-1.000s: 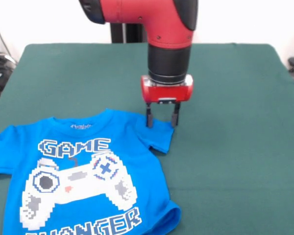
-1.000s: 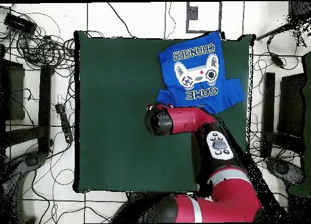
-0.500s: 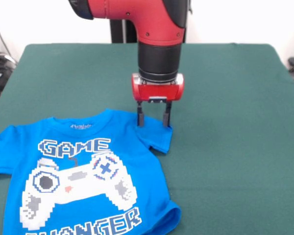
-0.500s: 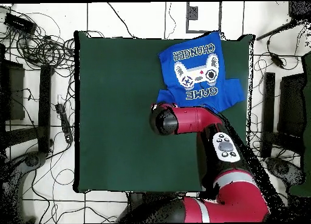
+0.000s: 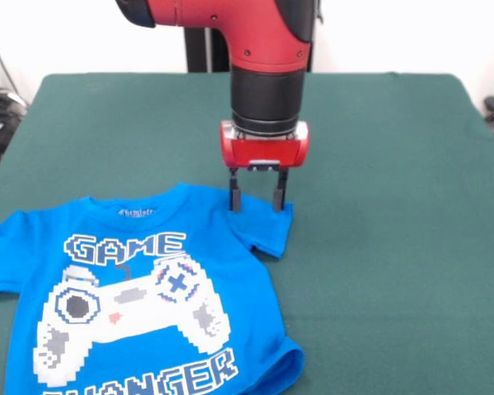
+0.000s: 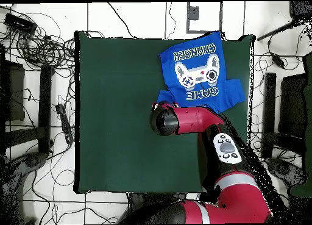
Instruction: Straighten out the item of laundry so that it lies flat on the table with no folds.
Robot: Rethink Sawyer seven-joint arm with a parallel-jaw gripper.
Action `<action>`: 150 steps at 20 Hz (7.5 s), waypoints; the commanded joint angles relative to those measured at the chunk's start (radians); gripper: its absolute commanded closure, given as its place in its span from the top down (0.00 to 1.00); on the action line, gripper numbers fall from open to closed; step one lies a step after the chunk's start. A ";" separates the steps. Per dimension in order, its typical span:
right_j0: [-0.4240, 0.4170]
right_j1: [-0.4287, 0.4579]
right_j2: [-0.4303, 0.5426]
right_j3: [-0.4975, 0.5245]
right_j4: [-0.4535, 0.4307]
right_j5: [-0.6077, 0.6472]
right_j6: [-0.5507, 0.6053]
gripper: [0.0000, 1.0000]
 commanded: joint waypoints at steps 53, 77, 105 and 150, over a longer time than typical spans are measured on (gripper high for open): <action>0.076 0.142 0.054 0.100 0.033 -0.101 0.159 0.00; 0.099 -0.019 0.046 0.326 0.099 -0.057 0.214 0.00; 0.140 -0.044 -0.011 0.470 0.138 -0.155 0.224 0.00; 0.250 0.116 -0.054 0.464 0.267 -0.378 0.260 1.00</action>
